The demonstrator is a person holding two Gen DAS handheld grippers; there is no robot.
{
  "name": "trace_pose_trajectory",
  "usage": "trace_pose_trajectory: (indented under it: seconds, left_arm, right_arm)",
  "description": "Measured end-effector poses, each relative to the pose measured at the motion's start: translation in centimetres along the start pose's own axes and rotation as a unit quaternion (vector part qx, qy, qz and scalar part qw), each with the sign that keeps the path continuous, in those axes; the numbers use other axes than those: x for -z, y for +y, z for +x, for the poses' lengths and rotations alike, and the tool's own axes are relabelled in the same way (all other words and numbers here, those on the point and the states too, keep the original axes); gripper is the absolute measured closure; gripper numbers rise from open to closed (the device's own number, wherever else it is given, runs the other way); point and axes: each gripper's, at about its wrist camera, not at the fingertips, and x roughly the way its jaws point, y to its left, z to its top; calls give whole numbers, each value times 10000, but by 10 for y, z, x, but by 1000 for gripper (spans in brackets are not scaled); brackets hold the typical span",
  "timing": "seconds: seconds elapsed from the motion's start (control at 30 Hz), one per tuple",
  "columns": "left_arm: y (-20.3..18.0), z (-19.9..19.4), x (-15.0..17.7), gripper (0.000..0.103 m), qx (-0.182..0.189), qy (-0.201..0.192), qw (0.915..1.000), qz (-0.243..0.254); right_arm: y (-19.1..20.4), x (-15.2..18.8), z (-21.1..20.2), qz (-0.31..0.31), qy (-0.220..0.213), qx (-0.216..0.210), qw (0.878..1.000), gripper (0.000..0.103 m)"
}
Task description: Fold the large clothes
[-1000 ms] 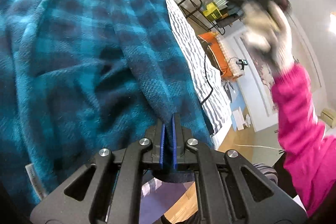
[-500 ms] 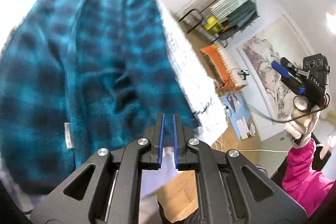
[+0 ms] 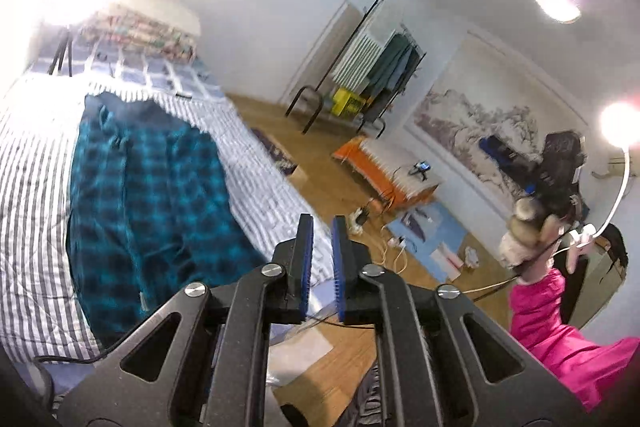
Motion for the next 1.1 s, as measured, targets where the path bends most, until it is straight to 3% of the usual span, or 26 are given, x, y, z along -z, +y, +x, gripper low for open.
trace_pose_trajectory:
  seconds: [0.03, 0.07, 0.17, 0.3, 0.5, 0.6, 0.7, 0.73, 0.77, 0.87, 1.03, 1.1]
  left_arm:
    - [-3, -3, -2, 80, 23, -13, 10000, 16]
    - [-6, -7, -5, 78, 65, -30, 10000, -13]
    - [-14, -22, -13, 78, 167, -28, 9998, -47]
    - [-25, -53, -32, 78, 136, -400, 9991, 50]
    - [-37, -98, -58, 78, -366, -858, 9948, 398]
    - [-28, -100, -61, 76, -521, -822, 9946, 361]
    - [-4, -78, -51, 66, -611, -563, 9965, 75]
    - [3, -67, -45, 60, -614, -457, 9971, -21]
    - [15, -49, -36, 58, -606, -265, 9977, -152]
    - [46, 17, -1, 58, -578, 335, 9967, -471]
    - [93, 123, 62, 58, -465, 1198, 9849, -1164]
    - [105, 153, 81, 58, -606, 1438, 9800, -1237]
  right_arm:
    - [-1, -3, -5, 6, -49, 27, 10000, 66]
    - [-2, -5, -8, 37, -75, 41, 10000, 66]
    - [-5, -12, -19, 91, -186, 85, 9997, 66]
    - [-8, -28, -33, 59, -419, 176, 9990, 66]
    - [-9, -51, -45, 26, -682, 296, 9972, 66]
    - [-10, -53, -40, 14, -649, 332, 9973, 66]
    - [-17, -43, -23, 93, -458, 337, 9983, 64]
    - [-23, -34, -10, 228, -315, 228, 9990, 57]
    - [-26, -28, -3, 310, -235, 205, 9990, 52]
    - [-37, 6, 39, 621, 187, 123, 9978, 51]
    - [-58, 84, 140, 1377, 1039, -198, 9848, 51]
    - [-63, 117, 187, 1580, 1464, -264, 9762, 52]
